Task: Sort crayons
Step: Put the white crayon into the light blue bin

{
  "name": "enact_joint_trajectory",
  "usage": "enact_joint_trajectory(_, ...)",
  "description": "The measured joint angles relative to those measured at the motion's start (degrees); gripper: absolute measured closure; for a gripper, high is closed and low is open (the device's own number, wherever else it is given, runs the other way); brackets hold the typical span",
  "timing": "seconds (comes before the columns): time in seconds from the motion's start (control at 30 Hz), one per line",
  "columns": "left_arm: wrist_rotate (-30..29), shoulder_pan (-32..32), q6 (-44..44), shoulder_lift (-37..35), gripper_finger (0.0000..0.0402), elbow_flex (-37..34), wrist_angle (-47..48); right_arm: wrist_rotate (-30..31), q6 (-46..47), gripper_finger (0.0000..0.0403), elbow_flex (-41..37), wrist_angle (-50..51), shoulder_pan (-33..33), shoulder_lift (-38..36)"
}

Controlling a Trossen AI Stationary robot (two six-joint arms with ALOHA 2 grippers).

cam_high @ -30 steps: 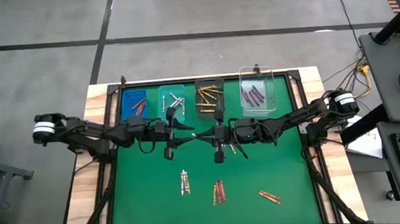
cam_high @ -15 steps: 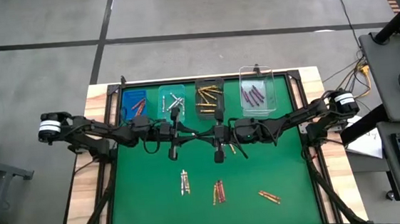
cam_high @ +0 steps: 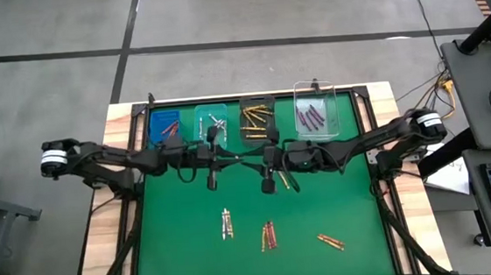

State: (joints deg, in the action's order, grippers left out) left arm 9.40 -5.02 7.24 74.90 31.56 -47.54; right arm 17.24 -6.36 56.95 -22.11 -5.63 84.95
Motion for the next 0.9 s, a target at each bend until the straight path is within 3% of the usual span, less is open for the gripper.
enact_joint_trajectory(0.2, -5.2, -7.9, 4.4, -4.8, 0.0399, 3.6, 22.4, 4.2, 2.3, 0.0264, 3.6, 10.3, 0.0, -1.3)
enact_joint_trajectory(0.37, -9.0, -18.4, 5.5, -4.2, 0.0399, 6.3, 35.7, 4.3, 2.7, 0.0266, 4.1, 11.7, 0.0, -1.4)
enact_joint_trajectory(0.63, -9.0, -33.1, 1.7, 3.8, 0.0399, 9.3, 38.8, 4.3, 2.9, 0.0266, 4.0, 12.2, 0.0, -1.4)
enact_joint_trajectory(0.8, -8.9, -35.3, -0.2, 10.0, 0.0399, 13.9, 40.2, 4.3, 2.9, 0.0266, 4.0, 12.4, 0.0, -1.3)
enact_joint_trajectory(0.9, -9.0, -35.5, 3.7, 13.5, 0.04, 17.2, 46.0, 4.3, 2.9, 0.0266, 4.0, 12.5, 0.0, -1.3)
